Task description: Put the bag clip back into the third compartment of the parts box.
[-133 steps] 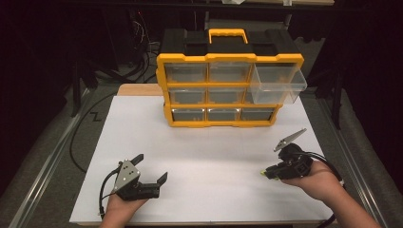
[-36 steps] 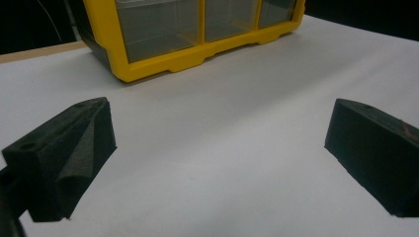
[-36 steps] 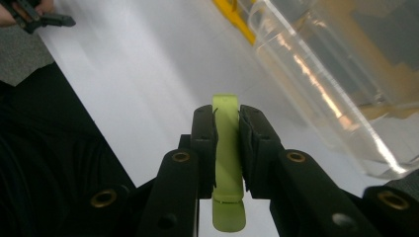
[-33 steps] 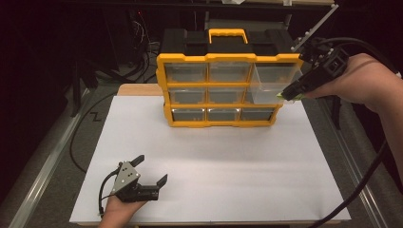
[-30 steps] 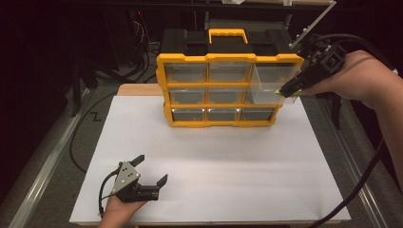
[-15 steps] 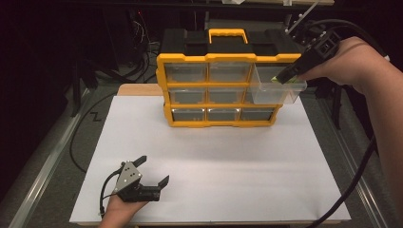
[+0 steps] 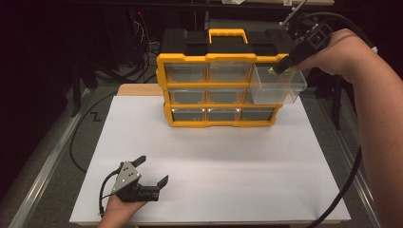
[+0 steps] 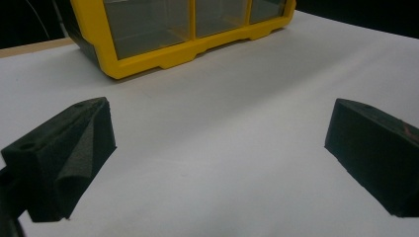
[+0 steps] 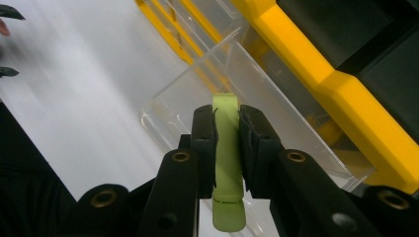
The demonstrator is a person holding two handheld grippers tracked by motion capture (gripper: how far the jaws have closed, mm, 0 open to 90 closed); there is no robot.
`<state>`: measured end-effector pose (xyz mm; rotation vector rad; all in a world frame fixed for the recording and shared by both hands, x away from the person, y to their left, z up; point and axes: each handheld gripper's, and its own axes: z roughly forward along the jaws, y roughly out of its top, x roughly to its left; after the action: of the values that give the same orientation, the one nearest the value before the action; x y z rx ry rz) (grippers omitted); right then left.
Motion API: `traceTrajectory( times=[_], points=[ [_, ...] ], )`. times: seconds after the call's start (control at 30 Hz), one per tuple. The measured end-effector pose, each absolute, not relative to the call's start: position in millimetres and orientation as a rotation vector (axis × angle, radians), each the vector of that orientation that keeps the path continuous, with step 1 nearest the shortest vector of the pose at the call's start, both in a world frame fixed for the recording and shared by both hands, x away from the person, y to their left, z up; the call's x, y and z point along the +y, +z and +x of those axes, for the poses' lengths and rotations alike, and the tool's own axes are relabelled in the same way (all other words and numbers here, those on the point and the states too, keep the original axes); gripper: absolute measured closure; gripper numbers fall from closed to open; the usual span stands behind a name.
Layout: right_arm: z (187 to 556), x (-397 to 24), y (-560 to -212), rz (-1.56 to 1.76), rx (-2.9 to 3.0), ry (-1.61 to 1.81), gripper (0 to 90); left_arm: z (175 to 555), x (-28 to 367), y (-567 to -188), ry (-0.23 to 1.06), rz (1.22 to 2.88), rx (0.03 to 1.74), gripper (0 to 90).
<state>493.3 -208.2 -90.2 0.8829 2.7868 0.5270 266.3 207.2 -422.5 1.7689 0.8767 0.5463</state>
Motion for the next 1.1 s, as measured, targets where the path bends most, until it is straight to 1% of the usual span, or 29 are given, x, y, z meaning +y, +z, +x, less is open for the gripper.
traceTrajectory(
  times=[0.47,0.73,0.77,0.83,0.93,1.1],
  points=[
    [507,-201,-116,0.894,2.809,0.484,78.7,267,207,-423,0.530,1.774,0.871,0.4],
    [508,-205,-124,0.895,2.819,0.491,78.3,268,206,-423,0.522,1.779,0.867,0.4],
    [508,-205,-123,0.904,2.816,0.494,76.6,268,206,-423,0.522,1.780,0.867,0.5],
    [509,-207,-121,0.908,2.788,0.519,54.5,268,207,-423,0.538,1.778,0.871,0.4],
    [504,-210,-113,0.932,2.768,0.545,47.1,270,209,-423,0.542,1.774,0.893,0.4],
    [487,-213,-105,0.906,2.787,0.546,45.0,271,210,-423,0.547,1.779,0.901,0.4]
  ],
)
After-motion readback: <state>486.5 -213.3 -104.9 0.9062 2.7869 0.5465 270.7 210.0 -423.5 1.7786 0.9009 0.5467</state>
